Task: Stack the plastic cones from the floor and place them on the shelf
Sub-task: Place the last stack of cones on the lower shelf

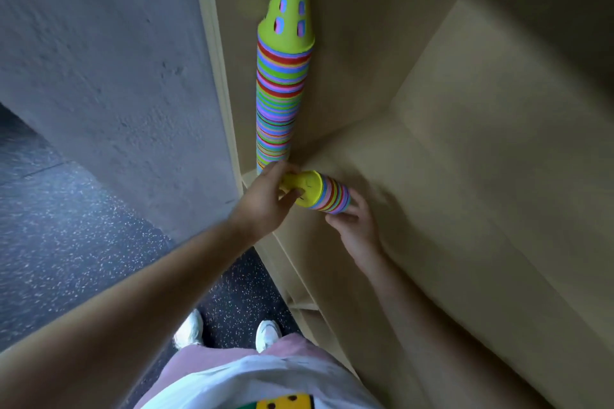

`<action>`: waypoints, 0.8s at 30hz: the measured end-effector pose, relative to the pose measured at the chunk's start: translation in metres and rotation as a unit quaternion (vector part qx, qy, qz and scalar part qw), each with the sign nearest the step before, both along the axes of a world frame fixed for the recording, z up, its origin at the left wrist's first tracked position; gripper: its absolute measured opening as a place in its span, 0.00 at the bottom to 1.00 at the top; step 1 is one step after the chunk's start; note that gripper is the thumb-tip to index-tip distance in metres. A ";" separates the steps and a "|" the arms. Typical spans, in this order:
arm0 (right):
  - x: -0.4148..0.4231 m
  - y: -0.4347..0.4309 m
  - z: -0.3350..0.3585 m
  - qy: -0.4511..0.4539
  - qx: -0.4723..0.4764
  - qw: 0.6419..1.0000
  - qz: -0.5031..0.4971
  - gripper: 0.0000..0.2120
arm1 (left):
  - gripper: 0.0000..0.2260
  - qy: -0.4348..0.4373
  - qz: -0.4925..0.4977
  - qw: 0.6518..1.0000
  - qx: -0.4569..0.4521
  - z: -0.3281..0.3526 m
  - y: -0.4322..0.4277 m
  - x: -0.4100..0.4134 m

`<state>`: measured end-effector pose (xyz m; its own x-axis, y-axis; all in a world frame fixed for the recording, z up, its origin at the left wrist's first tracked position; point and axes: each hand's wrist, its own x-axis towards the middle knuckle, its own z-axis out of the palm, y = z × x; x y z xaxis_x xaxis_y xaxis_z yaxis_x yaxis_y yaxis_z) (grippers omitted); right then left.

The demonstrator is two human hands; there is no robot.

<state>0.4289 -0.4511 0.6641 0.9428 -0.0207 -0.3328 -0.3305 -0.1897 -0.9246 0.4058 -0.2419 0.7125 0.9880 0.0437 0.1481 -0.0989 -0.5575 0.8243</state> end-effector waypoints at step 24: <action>0.074 0.121 0.330 -0.286 0.135 0.946 0.074 0.22 | 0.24 -0.317 0.018 0.922 0.223 0.391 0.038 0.057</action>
<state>0.5032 -0.3301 0.9945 0.9560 0.1395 0.2580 0.2499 0.0734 -0.9655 0.4631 -0.2044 1.1032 0.6960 -0.1296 0.7063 -0.4561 -0.8395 0.2954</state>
